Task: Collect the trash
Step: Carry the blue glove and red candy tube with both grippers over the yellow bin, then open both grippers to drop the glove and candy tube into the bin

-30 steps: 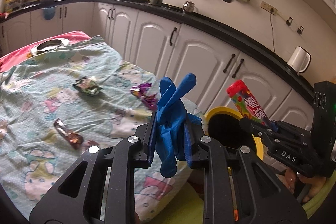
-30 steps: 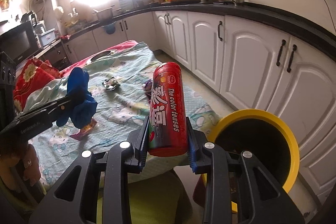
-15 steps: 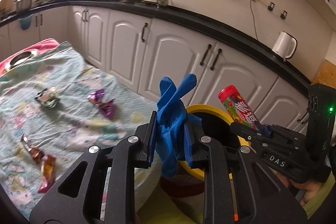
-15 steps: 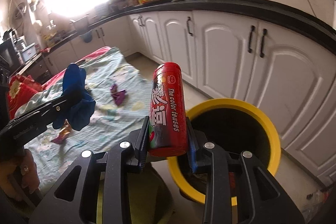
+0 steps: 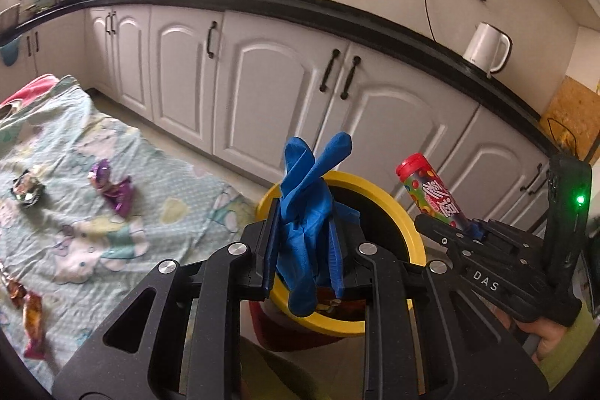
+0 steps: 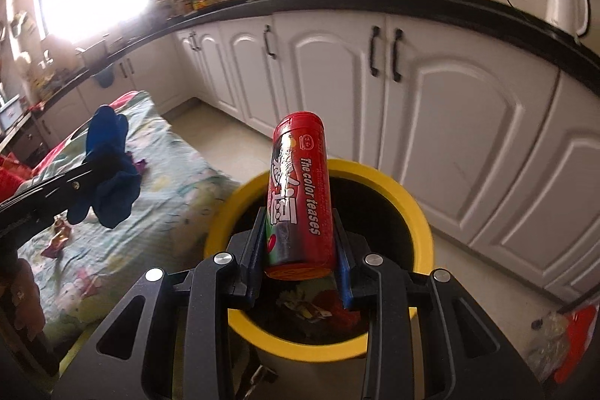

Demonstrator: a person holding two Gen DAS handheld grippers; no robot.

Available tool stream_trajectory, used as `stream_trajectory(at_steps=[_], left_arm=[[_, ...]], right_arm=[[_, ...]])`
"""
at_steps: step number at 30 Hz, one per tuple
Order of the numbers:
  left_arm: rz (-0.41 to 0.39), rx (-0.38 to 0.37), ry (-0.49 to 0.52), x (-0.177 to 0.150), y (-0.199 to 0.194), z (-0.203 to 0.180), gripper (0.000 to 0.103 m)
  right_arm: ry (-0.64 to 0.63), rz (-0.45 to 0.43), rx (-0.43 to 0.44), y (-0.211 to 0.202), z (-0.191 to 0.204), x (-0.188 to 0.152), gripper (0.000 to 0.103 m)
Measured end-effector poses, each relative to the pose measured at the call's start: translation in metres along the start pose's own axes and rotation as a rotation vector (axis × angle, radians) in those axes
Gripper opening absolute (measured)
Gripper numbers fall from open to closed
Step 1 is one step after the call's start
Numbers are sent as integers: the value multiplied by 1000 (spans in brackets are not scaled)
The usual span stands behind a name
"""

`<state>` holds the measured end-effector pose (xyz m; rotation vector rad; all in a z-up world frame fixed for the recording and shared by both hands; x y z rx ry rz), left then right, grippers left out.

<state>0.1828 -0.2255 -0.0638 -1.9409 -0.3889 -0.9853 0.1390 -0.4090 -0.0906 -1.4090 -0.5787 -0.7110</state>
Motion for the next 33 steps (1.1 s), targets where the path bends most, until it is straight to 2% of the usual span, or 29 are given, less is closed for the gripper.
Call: stream_trajectory(at_steps=[12, 33], left_arm=[[61, -26, 30, -3, 39, -18, 17], [164, -56, 18, -13, 89, -16, 17]], right_arm=[[85, 56, -13, 22, -31, -19, 30], [125, 131, -8, 51, -42, -38, 30]])
Point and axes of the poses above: each gripper's, at about its wrist camera, not at the fingertips, and y roughly the way its jaws point, z to its left, x to its top, the point moved 5 cm from there along y, roughly the way its jaws point, and after that the axes turned 5 degrees about -x, right-handed, at the moved point
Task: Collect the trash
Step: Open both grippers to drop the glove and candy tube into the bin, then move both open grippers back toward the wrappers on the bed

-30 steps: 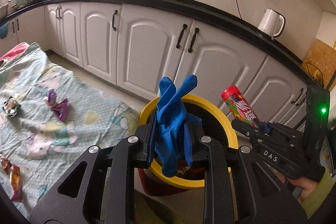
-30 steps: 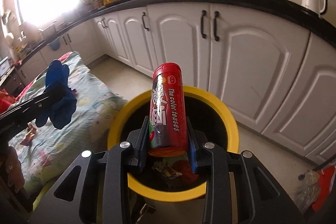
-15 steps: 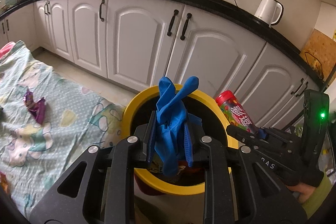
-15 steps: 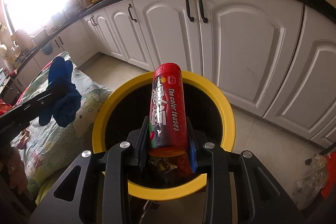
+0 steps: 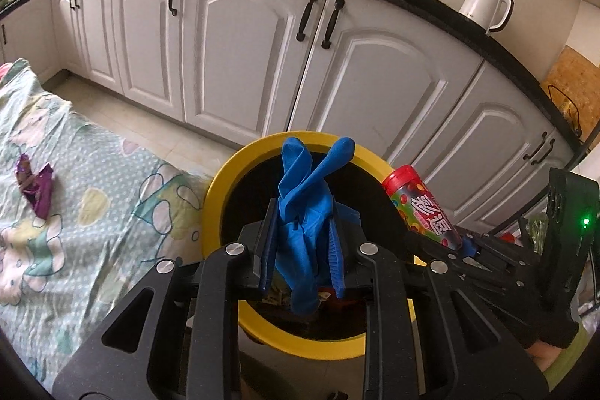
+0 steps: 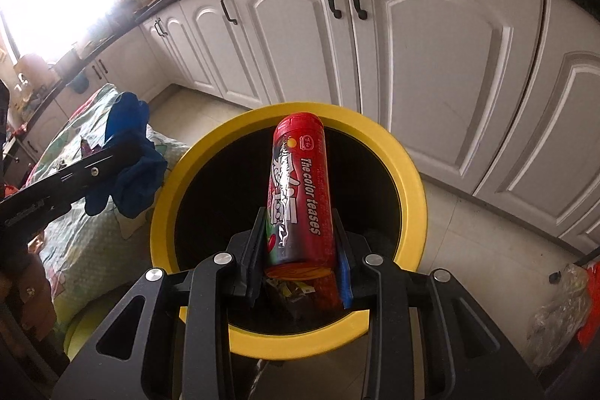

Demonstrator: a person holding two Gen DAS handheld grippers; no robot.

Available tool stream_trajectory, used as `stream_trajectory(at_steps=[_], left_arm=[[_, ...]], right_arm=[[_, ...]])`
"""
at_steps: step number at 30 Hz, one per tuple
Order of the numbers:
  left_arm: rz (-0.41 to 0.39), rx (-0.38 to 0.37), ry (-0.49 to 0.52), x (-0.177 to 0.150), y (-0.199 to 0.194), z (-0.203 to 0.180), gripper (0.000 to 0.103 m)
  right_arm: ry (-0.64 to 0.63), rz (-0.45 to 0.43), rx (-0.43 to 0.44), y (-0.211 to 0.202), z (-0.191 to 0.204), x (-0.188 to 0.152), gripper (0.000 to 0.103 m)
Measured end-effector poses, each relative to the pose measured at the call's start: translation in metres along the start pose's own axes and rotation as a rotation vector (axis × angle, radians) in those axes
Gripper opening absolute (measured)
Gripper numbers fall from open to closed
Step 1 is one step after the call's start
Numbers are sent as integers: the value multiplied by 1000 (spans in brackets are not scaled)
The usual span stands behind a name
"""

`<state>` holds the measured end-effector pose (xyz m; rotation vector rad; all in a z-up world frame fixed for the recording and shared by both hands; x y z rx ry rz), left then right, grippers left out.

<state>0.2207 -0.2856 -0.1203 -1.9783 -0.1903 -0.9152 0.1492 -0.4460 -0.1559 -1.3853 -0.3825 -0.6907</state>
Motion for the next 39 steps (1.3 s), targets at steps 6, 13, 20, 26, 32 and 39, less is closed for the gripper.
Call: stream_trajectory(at_steps=[6, 13, 20, 26, 32, 39], left_arm=[[8, 1, -12, 4, 6, 3, 18], [13, -2, -21, 6, 7, 2, 39], [3, 10, -63, 6, -1, 11, 68], [-39, 61, -114, 3, -22, 28, 92], [-92, 125, -146, -4, -52, 42, 92], [-164, 178, -129, -8, -86, 50, 92]], right_arm=[[14, 13, 4, 4, -2, -1, 31], [33, 13, -2, 5, -7, -2, 43], [75, -29, -40, -5, -21, 5, 51], [86, -77, -58, -17, -24, 13, 61], [64, -123, -46, -31, -11, 22, 69], [2, -164, -23, -49, 17, 28, 72]])
Point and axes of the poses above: each gripper's, at about its wrist camera, not at the fingertips, and y roughly the way its jaws point, z to its left, x to its top, the point moved 5 cm from there along y, roughly the way its jaws point, and after that the axes turned 5 degrees about -x, right-handed, at the moved point
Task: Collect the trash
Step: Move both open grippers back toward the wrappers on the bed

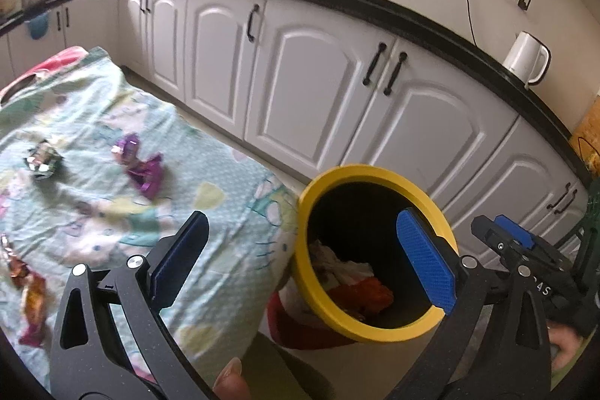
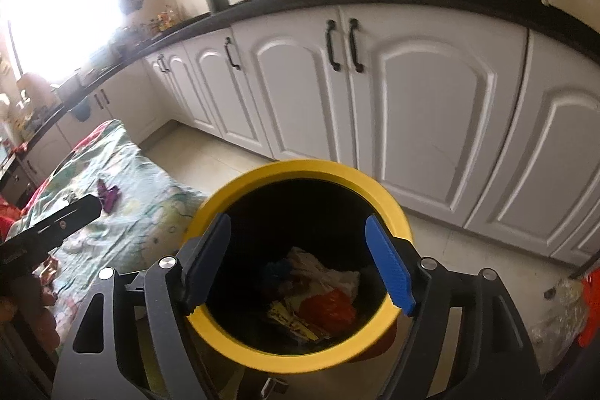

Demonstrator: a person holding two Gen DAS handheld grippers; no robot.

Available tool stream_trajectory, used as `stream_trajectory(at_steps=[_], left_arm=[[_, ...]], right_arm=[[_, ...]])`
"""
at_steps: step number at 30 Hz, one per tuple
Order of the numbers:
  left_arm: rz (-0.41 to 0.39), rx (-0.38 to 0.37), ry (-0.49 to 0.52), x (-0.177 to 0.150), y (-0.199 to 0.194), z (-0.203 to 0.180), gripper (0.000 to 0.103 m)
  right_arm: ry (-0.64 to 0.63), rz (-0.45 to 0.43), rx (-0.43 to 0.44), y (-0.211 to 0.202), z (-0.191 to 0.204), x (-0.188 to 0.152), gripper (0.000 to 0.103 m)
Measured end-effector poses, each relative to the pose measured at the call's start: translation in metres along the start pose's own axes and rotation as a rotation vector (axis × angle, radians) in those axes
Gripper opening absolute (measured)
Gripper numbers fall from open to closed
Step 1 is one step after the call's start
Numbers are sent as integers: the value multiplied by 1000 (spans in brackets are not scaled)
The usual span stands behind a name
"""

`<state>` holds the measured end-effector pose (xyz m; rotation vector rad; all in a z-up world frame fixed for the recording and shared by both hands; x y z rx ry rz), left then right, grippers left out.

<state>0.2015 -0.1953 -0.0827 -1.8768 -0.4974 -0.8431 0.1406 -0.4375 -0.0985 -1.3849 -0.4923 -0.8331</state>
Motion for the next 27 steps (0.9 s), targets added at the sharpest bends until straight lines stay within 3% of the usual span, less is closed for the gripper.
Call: stream_trajectory(at_steps=[8, 27], left_arm=[[-86, 58, 8, 6, -34, 18, 92], [-200, 165, -6, 8, -92, 63, 92]], right_arm=[[-68, -40, 29, -18, 31, 7, 75], [-272, -130, 114, -51, 112, 14, 75]])
Point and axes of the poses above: each gripper's, at about its wrist camera, not at the fingertips, and y roughly the way its jaws point, z to its left, x to its top, the point moved 5 cm from there along y, roughly the way its jaws point, and after that the axes turned 5 degrees about -x, right-handed, at the moved point
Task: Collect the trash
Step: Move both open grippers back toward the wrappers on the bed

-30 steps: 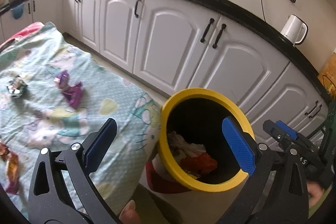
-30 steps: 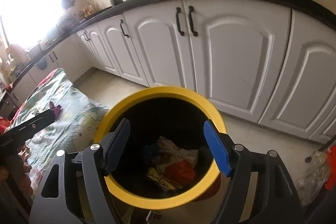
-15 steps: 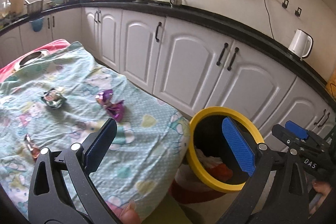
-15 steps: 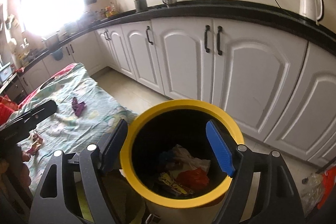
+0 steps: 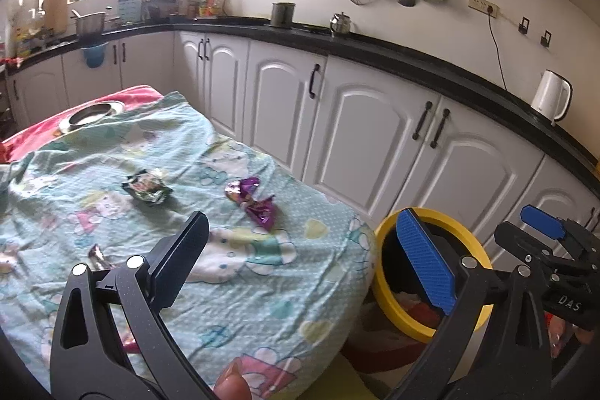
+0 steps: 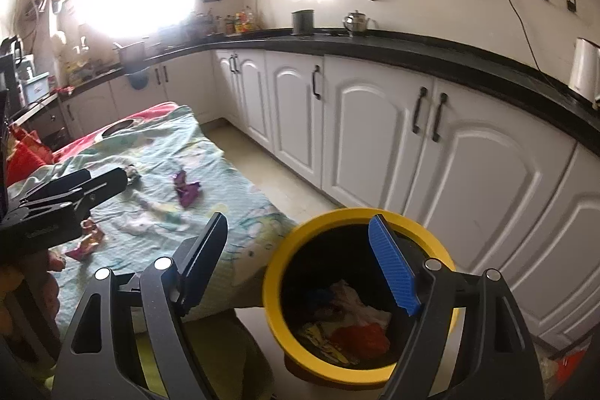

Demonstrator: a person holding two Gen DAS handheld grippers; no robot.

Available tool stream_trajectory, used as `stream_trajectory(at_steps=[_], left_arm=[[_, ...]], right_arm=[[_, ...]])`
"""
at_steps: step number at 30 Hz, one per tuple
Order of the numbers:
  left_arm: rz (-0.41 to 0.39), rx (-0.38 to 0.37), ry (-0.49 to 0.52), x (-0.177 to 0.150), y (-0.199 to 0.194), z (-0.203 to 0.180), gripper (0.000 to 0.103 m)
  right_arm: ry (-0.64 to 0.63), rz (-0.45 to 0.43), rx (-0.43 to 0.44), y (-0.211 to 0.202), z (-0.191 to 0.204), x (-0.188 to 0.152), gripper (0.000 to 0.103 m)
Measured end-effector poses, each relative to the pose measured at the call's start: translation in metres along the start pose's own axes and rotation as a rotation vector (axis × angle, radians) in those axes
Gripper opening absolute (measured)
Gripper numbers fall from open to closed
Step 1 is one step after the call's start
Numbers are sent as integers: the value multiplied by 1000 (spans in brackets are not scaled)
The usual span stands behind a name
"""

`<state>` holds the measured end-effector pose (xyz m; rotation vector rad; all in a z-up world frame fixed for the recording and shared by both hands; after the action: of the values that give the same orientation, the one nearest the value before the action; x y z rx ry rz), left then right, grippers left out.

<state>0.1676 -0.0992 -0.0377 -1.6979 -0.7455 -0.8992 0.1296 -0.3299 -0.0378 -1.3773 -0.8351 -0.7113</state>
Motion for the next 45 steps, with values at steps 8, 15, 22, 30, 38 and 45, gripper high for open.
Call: stream_trajectory(at_steps=[8, 15, 22, 30, 38, 45], left_arm=[[-26, 37, -31, 2, -14, 25, 92], [-34, 77, -54, -1, -24, 51, 92], [-6, 117, -87, -14, -26, 82, 92], [82, 118, -161, -40, -21, 120, 92], [184, 87, -206, -69, -9, 132, 74], [248, 62, -218, -88, -2, 132, 61]], right_arm=[[-26, -4, 51, 0, 30, 11, 75], [-55, -3, 101, 7, 58, 20, 75], [-95, 35, 146, 33, 87, 30, 75], [-172, 100, 192, 78, 118, 28, 75], [-233, 202, 216, 140, 149, 17, 66], [-285, 245, 223, 181, 173, 15, 63]])
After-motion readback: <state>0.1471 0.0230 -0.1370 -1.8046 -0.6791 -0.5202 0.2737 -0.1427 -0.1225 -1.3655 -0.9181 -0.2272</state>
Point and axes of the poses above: each gripper's, at about its wrist camera, not at the fingertips, and y roughly the way its jaws point, z to its left, x to its top, the point moved 5 cm from there along y, roughly the way its jaws point, and after that the axes turned 5 degrees about -x, right-handed, at the moved point
